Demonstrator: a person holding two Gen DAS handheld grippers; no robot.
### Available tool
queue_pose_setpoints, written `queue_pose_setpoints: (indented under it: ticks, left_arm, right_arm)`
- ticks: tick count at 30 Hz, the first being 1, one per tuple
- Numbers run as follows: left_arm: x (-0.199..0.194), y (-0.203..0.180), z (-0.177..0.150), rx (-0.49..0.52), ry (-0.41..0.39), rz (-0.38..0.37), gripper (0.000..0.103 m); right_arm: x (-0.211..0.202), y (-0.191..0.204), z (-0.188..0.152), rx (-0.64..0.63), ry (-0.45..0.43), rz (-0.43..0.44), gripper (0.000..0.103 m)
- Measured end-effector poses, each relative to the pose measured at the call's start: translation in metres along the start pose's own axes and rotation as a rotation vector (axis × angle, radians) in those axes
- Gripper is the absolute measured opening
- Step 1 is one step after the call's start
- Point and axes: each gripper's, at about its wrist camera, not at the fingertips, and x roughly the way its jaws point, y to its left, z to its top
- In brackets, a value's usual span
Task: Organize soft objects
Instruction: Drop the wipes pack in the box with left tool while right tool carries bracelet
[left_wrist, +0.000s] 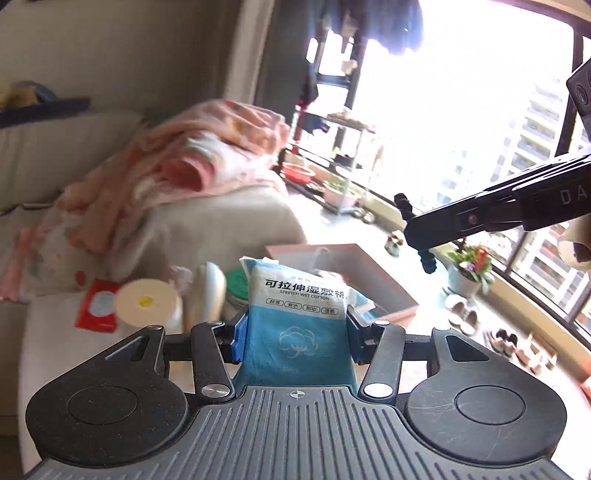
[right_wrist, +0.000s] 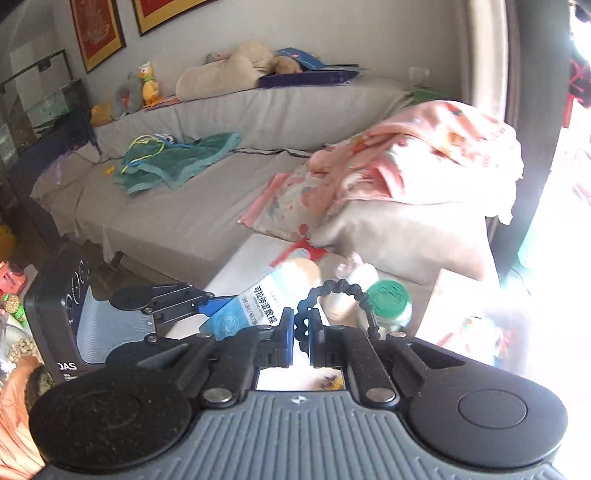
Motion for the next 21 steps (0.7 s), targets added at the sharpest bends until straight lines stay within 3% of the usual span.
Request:
queue_pose_setpoints:
  ticks: [4, 9, 11, 15, 18, 21]
  left_arm:
    - [0.052, -0.05, -0.009, 0.046, 0.171, -0.132, 0.055]
    - [0.11, -0.084, -0.011, 0.086, 0.255, -0.148, 0.055]
    - [0.131, -0.09, -0.008, 0.097, 0.257, -0.138, 0.055]
    - [0.166, -0.101, 0.015, 0.161, 0.178, -0.069, 0.055]
    - [0.198, -0.095, 0.036, 0.117, 0.146, -0.076, 0.056]
    - [0.233, -0.088, 0.046, 0.105, 0.193, -0.069, 0.056]
  right_arm:
    - [-0.027, -0.051, -0.058, 0.09, -0.015, -0.068, 0.007]
    - [-0.038, -0.1, -0.114, 0.155, -0.01, -0.155, 0.007]
    - [-0.04, -0.116, -0.129, 0.175, -0.008, -0.181, 0.007]
    - [-0.035, -0.142, -0.151, 0.211, -0.013, -0.185, 0.007]
    - [-0.024, -0.153, -0.158, 0.229, 0.002, -0.159, 0.007]
    - [-0.015, -0.16, -0.162, 0.241, 0.016, -0.142, 0.007]
